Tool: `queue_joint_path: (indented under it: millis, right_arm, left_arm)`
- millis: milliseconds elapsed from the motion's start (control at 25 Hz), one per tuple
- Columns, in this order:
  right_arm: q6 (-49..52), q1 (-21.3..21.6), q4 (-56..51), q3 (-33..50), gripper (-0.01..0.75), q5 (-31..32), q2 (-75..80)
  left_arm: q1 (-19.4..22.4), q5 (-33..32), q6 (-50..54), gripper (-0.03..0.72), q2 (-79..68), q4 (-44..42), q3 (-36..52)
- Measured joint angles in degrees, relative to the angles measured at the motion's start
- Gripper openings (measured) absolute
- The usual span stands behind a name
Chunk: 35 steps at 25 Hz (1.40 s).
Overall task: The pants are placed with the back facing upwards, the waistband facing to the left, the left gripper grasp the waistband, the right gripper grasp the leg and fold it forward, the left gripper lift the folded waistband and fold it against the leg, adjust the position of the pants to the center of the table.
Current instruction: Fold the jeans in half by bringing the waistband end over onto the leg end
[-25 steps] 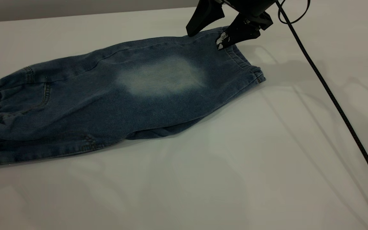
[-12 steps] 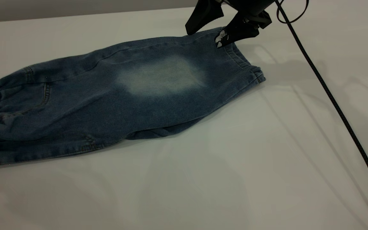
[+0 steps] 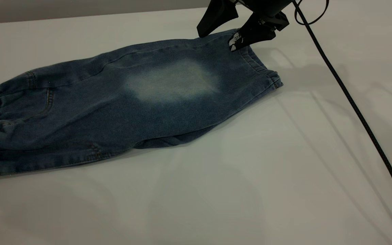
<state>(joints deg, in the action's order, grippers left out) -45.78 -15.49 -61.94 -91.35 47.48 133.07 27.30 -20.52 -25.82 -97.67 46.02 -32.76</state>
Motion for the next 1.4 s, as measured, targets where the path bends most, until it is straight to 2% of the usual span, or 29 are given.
queue_joint_path:
  millis: [320,520,880,1120,1400]
  right_arm:
    - [0.1,-0.5,0.0,0.0,0.572,0.0,0.0]
    - [-0.5,-1.1,0.0,0.0,0.572,0.0,0.0]
    - [-0.7,-1.4,-0.1,0.0,0.572,-0.1,0.0]
    - [-0.9,-1.7,-0.1,0.0,0.572,-0.2,0.0]
    - [-0.9,-1.7,-0.1,0.0,0.572,0.0,0.0]
  left_arm:
    - [0.0,-0.4,-10.0,0.602,-0.5,9.7,0.0]
    - [0.0,-3.4,-18.5,0.594,-3.5,16.0,0.0]
    - [-0.1,-0.1,-19.5,0.594,-7.3,18.4,0.0]
    - [-1.6,1.2,-28.8,0.594,-9.6,26.9,0.0]
    - [-3.0,1.8,-41.3,0.592,-12.8,41.5,0.0]
